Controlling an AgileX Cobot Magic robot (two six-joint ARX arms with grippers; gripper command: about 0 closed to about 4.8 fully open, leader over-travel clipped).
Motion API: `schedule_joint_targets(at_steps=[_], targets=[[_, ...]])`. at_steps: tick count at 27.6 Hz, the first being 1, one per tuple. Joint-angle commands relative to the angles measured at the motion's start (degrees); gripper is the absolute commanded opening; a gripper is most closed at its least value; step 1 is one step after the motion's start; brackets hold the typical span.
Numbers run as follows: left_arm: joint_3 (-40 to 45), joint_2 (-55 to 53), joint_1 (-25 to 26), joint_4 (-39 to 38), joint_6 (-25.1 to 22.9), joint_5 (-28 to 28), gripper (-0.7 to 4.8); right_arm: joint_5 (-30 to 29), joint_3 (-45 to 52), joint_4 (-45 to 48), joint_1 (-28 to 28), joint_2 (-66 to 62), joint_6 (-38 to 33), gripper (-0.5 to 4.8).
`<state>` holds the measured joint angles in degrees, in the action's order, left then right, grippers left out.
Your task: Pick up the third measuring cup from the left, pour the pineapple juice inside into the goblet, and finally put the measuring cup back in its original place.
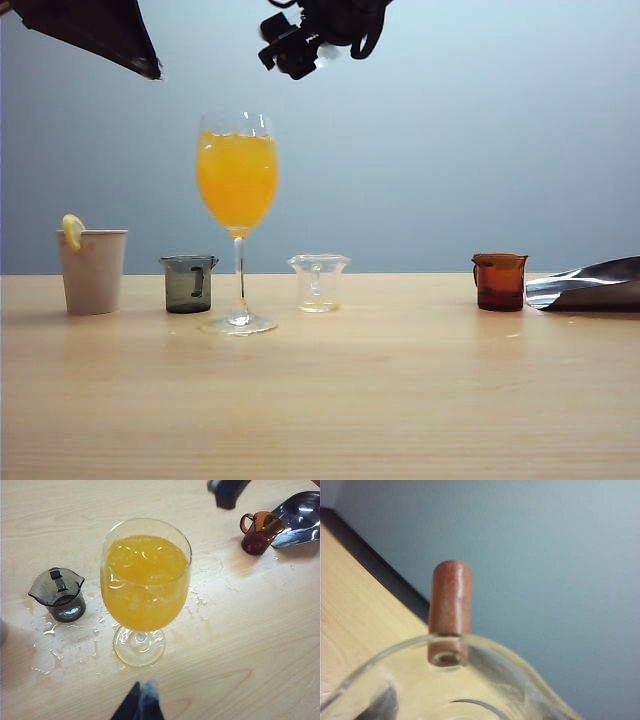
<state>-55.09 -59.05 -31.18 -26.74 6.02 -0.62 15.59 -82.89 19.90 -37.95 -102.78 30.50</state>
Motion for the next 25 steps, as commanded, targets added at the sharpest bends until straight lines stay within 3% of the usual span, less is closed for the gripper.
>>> schedule_joint_targets(at_steps=[1,5,9,14,25], targets=[[-0.26,0.09,-0.07,0.70,-0.17,-0.04,-0.05,2.23,0.24,-4.81,1.29,2.25,-16.79,2.02],[-0.26,0.11,-0.07,0.70,-0.17,-0.04,-0.05,2.01,5.77,-4.44,3.52,3.78,-25.99,2.03],[-0.26,0.09,-0.07,0.70,-0.17,-0.07,-0.05,2.05,19.12,7.67,5.40,3.85,-29.75,2.25],[-0.26,0.09,-0.07,0.70,-0.17,-0.04,-0.05,-0.22,26.95,11.72,8.17,3.04,-40.48,2.24],[-0.26,0.09,-0.07,0.68,-0.17,-0.04,-0.05,-1.99,27.96,15.89,9.11,-6.38,-41.72,2.20]])
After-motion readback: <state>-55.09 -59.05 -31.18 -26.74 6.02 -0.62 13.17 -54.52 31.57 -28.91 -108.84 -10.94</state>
